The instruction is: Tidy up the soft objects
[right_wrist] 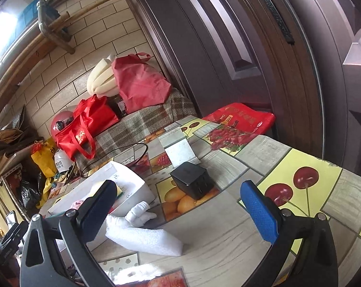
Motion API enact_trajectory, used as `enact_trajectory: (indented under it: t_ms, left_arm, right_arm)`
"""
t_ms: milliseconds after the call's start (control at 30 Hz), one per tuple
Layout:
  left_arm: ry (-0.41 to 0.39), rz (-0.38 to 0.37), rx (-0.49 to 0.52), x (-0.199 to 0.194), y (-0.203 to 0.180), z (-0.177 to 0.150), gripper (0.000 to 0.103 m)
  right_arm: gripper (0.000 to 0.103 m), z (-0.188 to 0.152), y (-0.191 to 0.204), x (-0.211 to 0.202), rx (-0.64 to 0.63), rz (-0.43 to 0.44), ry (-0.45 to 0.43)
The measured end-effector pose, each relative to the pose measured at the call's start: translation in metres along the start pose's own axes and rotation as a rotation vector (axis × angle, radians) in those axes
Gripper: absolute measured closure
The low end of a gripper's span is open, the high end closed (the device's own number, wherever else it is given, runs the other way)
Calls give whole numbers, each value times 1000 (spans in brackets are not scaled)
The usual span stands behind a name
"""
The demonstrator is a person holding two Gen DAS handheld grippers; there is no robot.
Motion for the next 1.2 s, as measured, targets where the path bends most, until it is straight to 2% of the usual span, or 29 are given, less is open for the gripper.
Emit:
enact_trajectory:
  t_ms: [1200]
  left_arm:
    - [6, -3, -8, 1, 4, -1, 0]
  right_arm:
    - [0, 1, -2, -1, 1, 6, 4]
Point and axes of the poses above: each gripper's, at about its wrist camera, not at the fingertips, and x roughly the way its jaws point, y to its left, z to its top, the point moved 2 cm from there along x, roughly the way its jaws point, and after that the axes turned 11 degrees about -z, right-handed, at the moved point
